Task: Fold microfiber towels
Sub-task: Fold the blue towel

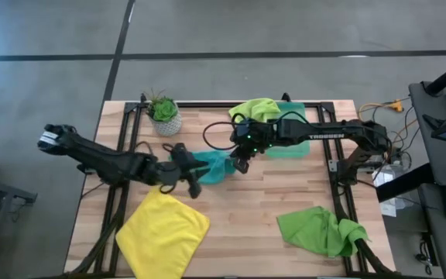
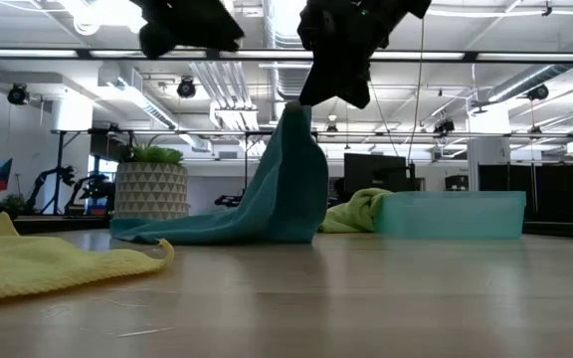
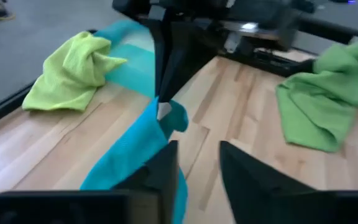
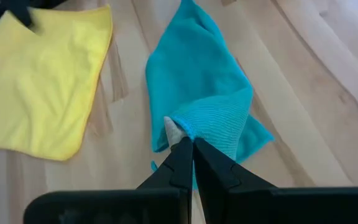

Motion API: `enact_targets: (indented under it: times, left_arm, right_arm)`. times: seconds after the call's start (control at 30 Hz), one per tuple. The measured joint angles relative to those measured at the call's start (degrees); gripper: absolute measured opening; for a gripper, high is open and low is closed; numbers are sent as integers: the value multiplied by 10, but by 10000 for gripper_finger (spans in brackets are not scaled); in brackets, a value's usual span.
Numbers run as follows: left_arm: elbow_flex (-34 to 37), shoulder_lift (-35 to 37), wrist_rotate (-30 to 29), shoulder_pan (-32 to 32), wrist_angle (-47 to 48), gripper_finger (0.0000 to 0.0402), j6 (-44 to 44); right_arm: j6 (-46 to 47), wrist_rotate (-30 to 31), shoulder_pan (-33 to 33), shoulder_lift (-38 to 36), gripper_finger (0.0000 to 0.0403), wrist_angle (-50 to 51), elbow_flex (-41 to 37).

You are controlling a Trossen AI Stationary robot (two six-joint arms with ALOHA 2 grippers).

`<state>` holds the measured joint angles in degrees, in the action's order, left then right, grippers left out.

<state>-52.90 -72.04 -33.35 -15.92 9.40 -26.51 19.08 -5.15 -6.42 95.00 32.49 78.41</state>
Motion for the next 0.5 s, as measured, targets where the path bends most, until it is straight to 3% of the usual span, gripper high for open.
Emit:
enact_targets:
  times: [0.23, 0.33, 0.5]
  left_arm:
    - [-29, -98, 0, 37, -15, 229, -41]
    - [-40, -126, 1, 50, -14, 240, -98]
    - [-65, -179, 0, 68, -7, 241, -112]
  right_arm:
    - [39, 0, 0, 0, 9, -5, 0]
    - [46, -1, 0, 0, 9, -16, 0]
    - [60, -8, 0, 0, 9, -21, 13]
